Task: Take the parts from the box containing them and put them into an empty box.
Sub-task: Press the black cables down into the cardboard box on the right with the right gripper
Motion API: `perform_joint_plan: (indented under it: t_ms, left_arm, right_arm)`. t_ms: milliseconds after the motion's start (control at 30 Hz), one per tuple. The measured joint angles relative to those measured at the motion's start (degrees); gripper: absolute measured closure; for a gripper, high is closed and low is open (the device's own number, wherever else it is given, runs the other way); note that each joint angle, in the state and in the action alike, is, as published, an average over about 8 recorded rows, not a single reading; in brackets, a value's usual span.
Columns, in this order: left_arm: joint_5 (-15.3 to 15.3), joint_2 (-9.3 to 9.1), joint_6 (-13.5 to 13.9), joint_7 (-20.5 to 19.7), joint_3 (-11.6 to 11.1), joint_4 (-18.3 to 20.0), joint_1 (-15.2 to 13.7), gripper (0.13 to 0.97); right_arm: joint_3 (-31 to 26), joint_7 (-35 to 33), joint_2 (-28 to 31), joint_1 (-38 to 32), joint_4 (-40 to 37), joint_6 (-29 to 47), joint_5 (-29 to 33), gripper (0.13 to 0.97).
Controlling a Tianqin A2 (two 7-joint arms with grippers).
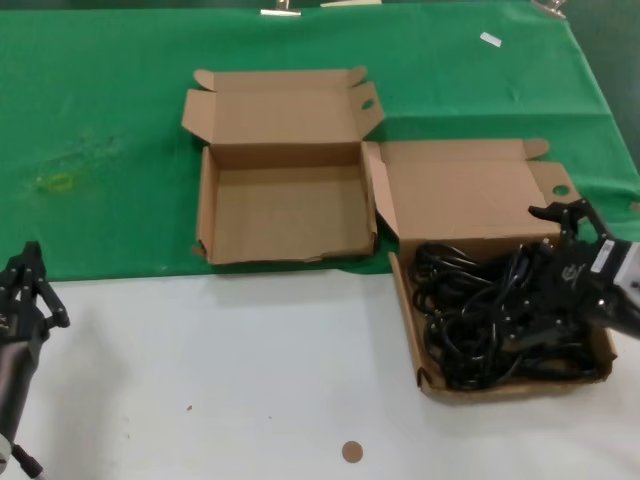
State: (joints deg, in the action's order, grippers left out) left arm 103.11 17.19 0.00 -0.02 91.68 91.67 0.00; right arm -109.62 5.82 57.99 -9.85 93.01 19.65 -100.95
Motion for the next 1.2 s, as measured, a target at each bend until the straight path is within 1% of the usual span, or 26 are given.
perform_joint_plan:
  t_ms: [167,300,567,833,1200]
  left_arm:
    - [0.0,0.0,0.0,0.0,0.0,0.0,0.0,0.953]
    - [0.0,0.0,0.0,0.0,0.0,0.0,0.0,0.953]
    - [0.0,0.0,0.0,0.0,0.0,0.0,0.0,0.953]
    - [0.0,0.0,0.0,0.0,0.0,0.0,0.0,0.953]
    - [0.0,0.0,0.0,0.0,0.0,0.0,0.0,0.953]
  right_arm:
    - [1.0,-2.2,2.1,-2.3,-1.0,6.8,1.5,0.129]
    - [1.3,-5.6,3.2,-4.4,-2.2,13.1,1.9,0.129]
    - [0.8,-12.6,3.4,-9.7,-6.1,25.6,2.7,0.129]
    - [-1.6,-17.1,0.5,-17.7,-11.4,33.3,7.7,0.129]
    - [-5.5,-22.2,-5.0,-27.0,-17.8,39.0,14.7,0.129]
